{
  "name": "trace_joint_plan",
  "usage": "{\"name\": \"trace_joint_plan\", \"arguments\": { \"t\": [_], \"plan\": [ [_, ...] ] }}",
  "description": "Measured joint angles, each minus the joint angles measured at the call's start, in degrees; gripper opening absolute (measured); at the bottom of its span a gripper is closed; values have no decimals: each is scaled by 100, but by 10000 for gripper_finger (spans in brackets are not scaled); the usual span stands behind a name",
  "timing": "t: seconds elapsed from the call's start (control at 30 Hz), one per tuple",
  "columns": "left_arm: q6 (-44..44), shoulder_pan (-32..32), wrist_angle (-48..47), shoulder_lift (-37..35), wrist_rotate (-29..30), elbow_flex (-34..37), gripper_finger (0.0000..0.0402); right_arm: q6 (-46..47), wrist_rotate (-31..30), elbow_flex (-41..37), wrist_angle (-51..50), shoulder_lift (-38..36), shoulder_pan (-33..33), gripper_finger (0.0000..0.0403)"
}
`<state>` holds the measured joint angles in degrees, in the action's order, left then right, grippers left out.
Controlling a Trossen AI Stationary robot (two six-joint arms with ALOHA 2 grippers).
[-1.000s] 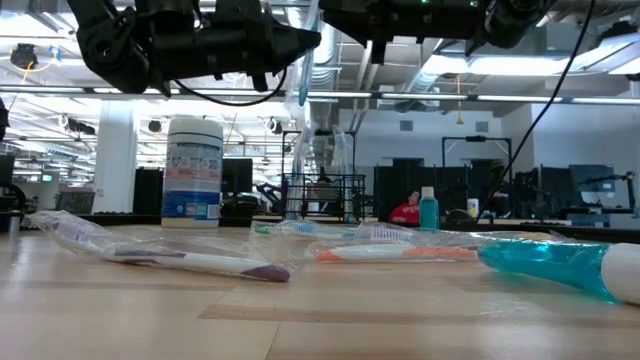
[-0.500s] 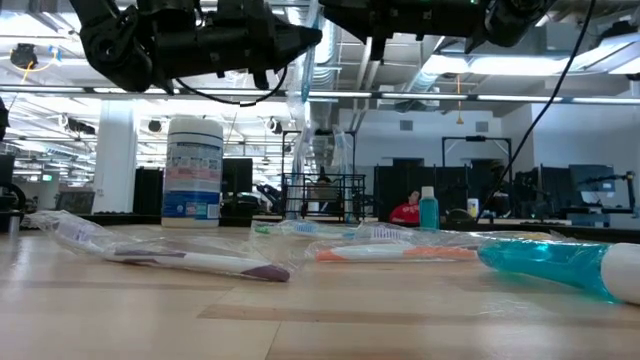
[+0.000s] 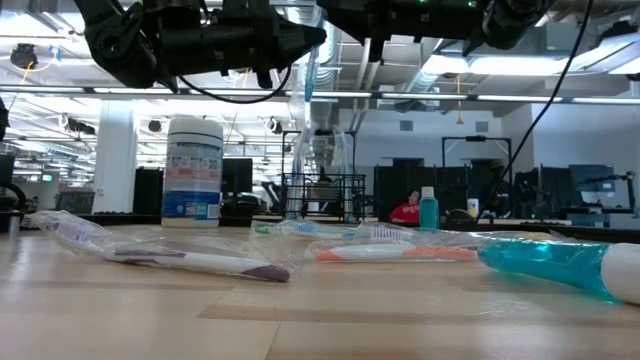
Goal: Pick & Place toothbrushing station
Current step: Put the bottom blue toothbrush into the black wire organizer
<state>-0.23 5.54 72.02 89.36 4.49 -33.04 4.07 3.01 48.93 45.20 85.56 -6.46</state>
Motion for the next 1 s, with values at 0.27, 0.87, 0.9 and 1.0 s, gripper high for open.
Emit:
{"name": "trace_joint_plan", "arguments": {
  "t": [0.27, 0.87, 0.9, 1.0],
  "plan": [
    [17, 0, -3, 2, -4, 0, 23, -63, 11, 0, -15, 0, -4, 12],
    [-8, 180, -37, -529, -15, 430, 86, -220, 31, 0, -336, 2, -244, 1],
    [-22, 198, -30, -611, -19, 527, 87, -247, 28, 0, -335, 2, -284, 1],
    [-22, 205, -51, -809, -9, 778, 87, -272, 28, 0, -335, 2, -441, 1]
  ]
}}
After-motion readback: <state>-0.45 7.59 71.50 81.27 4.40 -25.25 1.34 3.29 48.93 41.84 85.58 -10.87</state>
